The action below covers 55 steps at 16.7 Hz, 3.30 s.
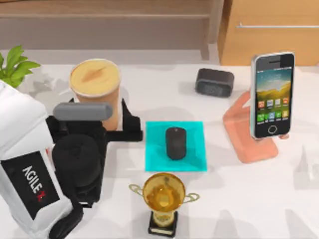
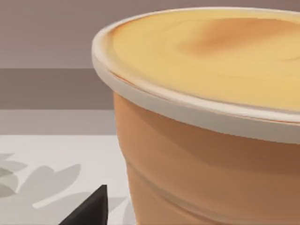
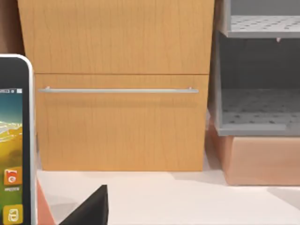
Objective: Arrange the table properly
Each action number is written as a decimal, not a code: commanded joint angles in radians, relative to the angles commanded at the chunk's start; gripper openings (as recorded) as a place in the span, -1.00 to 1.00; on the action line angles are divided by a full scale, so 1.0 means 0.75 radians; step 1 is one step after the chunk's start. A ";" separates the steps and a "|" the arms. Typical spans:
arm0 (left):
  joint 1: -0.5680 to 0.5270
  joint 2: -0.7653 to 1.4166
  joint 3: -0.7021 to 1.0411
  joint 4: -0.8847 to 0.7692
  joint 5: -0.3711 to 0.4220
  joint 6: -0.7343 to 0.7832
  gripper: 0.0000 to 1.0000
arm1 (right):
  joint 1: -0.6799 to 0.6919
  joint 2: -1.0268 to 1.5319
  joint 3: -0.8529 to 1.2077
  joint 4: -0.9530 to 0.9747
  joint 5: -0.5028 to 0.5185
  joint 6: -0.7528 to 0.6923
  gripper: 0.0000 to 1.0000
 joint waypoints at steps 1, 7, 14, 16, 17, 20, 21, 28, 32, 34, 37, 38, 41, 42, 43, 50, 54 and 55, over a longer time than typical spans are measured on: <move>0.004 0.002 0.005 -0.002 0.001 0.000 1.00 | 0.000 0.000 0.000 0.000 0.000 0.000 1.00; 0.083 0.069 0.141 -0.064 0.076 0.010 1.00 | 0.000 0.000 0.000 0.000 0.000 0.000 1.00; 0.085 0.070 0.143 -0.066 0.077 0.010 0.40 | 0.000 0.000 0.000 0.000 0.000 0.000 1.00; 0.085 0.070 0.143 -0.066 0.077 0.010 0.10 | 0.000 0.000 0.000 0.000 0.000 0.000 1.00; 0.085 0.070 0.143 -0.066 0.077 0.010 -0.06 | 0.000 0.000 0.000 0.000 0.000 0.000 1.00; 0.085 0.070 0.143 -0.066 0.077 0.010 -0.51 | 0.000 0.000 0.000 0.000 0.000 0.000 1.00; 0.085 0.070 0.143 -0.066 0.077 0.010 -0.66 | 0.000 0.000 0.000 0.000 0.000 0.000 1.00; 0.085 0.070 0.143 -0.066 0.077 0.010 -1.00 | 0.000 0.000 0.000 0.000 0.000 0.000 1.00; 0.083 0.069 0.142 -0.066 0.077 0.012 -1.00 | 0.000 0.000 0.000 0.000 0.000 0.000 1.00; 0.084 0.052 0.141 -0.082 0.077 0.012 -1.00 | 0.000 0.000 0.000 0.000 0.000 0.000 1.00; 0.083 0.004 0.139 -0.128 0.076 0.013 -1.00 | 0.000 0.000 0.000 0.000 0.000 0.000 1.00; 0.083 -0.001 0.139 -0.133 0.076 0.013 -1.00 | 0.000 0.000 0.000 0.000 0.000 0.000 1.00; 0.083 0.004 0.141 -0.130 0.076 0.015 -1.00 | 0.000 0.000 0.000 0.000 0.000 0.000 1.00; 0.083 0.003 0.141 -0.130 0.076 0.015 -1.00 | 0.000 0.000 0.000 0.000 0.000 0.000 1.00; 0.084 -0.010 0.155 -0.126 0.075 0.016 -1.00 | 0.000 0.000 0.000 0.000 0.000 0.000 1.00; 0.082 -0.121 0.530 -0.353 0.091 0.038 -1.00 | 0.000 0.000 0.000 0.000 0.000 0.000 1.00; 0.086 -0.120 0.865 -0.645 0.120 0.048 -1.00 | 0.000 0.000 0.000 0.000 0.000 0.000 1.00; 0.090 -0.108 0.952 -0.728 0.127 0.049 -1.00 | 0.000 0.000 0.000 0.000 0.000 0.000 1.00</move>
